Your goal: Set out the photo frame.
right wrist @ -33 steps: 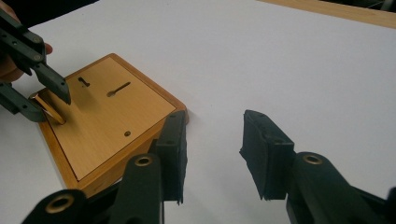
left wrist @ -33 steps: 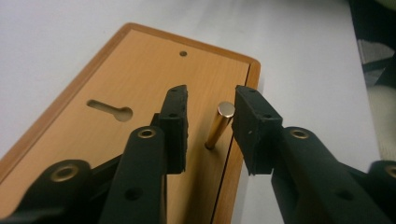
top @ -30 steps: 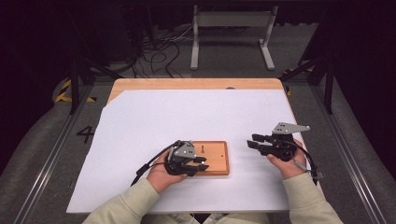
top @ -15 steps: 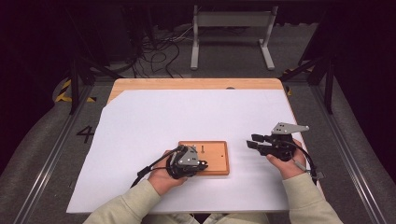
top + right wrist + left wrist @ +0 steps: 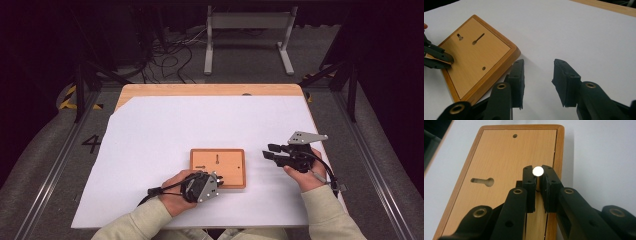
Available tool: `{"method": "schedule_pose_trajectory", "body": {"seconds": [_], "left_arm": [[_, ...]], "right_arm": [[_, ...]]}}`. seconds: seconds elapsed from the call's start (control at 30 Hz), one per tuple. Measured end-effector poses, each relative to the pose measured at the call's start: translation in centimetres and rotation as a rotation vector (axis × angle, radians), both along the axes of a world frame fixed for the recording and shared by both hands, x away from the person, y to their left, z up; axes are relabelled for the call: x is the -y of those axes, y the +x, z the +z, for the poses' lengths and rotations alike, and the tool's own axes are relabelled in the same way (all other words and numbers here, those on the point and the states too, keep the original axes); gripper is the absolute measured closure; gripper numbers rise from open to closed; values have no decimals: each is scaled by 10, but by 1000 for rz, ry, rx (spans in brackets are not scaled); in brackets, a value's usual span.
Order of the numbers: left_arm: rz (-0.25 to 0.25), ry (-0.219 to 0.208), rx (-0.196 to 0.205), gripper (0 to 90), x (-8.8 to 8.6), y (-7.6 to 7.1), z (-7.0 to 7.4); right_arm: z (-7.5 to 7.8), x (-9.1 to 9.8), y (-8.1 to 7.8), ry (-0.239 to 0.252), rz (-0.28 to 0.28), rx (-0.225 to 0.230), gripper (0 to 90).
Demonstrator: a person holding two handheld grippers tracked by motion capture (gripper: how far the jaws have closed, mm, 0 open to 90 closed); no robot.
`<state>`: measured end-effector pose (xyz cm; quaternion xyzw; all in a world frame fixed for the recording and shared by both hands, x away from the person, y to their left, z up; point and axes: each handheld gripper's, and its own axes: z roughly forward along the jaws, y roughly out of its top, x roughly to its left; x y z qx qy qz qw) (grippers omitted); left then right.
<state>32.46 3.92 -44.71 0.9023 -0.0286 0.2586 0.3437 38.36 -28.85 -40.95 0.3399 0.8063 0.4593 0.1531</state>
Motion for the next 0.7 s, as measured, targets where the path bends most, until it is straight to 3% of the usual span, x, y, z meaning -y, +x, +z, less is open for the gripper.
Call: {"method": "schedule_pose_trajectory", "body": {"seconds": [0.1, 0.13, 0.17, 0.33, 0.5, 0.7], "left_arm": [[-9, -3, 31, 826, 0, -4, -2], [-20, 30, 60, 828, 0, -6, -1], [-20, 30, 60, 833, 0, -6, -1], [-27, 85, 160, 838, 1, -18, -3], [-21, 78, 148, 838, 1, -17, -3], [-14, 80, 144, 838, 1, -18, -3]], "right_arm": [[1, -1, 0, 4, 10, 1, 618], [1, -1, 0, 5, 14, -2, 618], [1, -1, 0, 5, 14, -2, 618], [2, -7, 0, 7, 28, -10, 562], [8, -18, -2, 8, 67, -51, 486], [12, -40, 5, 30, 133, -178, 341]]}}
